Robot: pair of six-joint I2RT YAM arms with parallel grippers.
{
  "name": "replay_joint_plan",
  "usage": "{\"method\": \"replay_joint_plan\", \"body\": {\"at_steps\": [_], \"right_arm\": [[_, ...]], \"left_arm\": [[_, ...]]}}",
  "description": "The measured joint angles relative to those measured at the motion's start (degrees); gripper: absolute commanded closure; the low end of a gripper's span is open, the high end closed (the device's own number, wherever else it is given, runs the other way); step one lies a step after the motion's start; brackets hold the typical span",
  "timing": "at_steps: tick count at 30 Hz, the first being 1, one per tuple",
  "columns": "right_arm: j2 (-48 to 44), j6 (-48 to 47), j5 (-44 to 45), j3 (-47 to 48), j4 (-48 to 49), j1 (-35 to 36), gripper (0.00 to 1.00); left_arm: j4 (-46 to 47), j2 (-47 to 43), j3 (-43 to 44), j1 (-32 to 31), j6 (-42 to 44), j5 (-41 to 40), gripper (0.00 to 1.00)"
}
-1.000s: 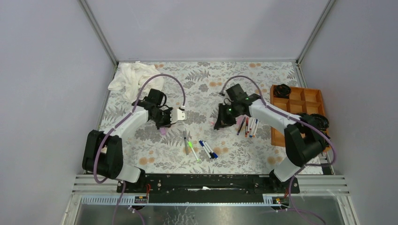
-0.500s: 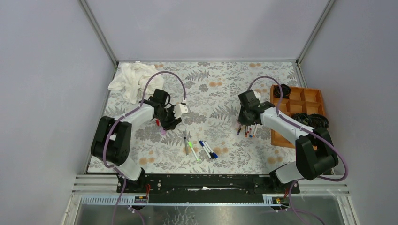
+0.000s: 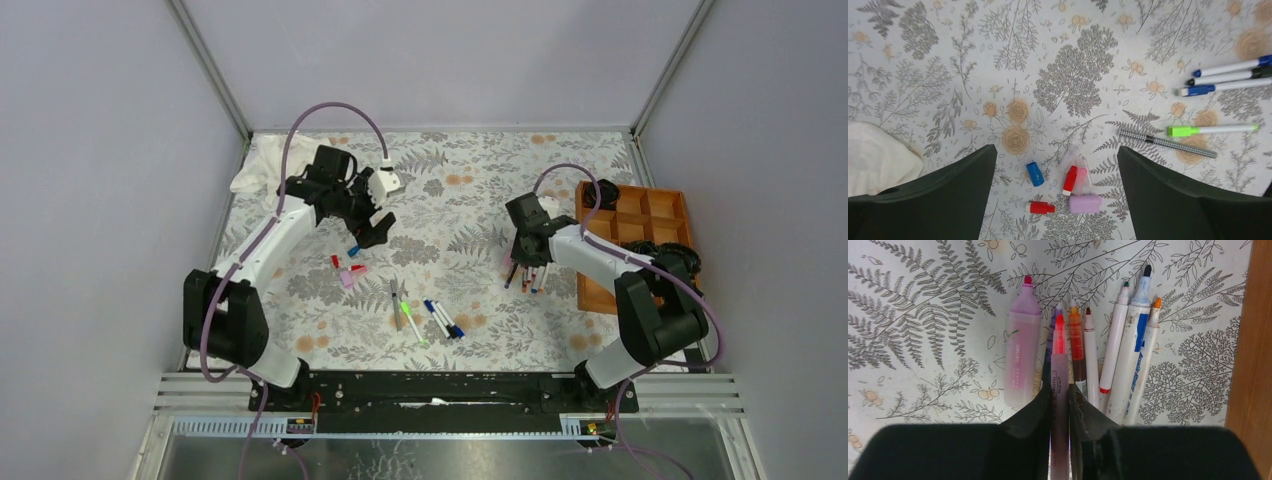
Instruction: Open the pen caps
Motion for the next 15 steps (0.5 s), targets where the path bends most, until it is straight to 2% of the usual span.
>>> {"method": "replay_joint_plan", "body": {"at_steps": [4,8,15], "right_arm": [[1.4,-0.1,0.0,0.0,0.5,-0.2,0.73],[1.9,-0.2,-0.1,0.0,0.5,-0.2,0.69],[1.5,-0.9,-0.2,0.6,-0.1,-0.2,0.57]], "left_arm": [[-2.4,-1.5,3.2,0.5,-2.4,1.0,0.02],[-4.7,-3.9,3.3,1.2,-4.0,1.0,0.01],[-5.4,-6.5,3.3,1.4,-6.8,-0.7,0.02]]}}
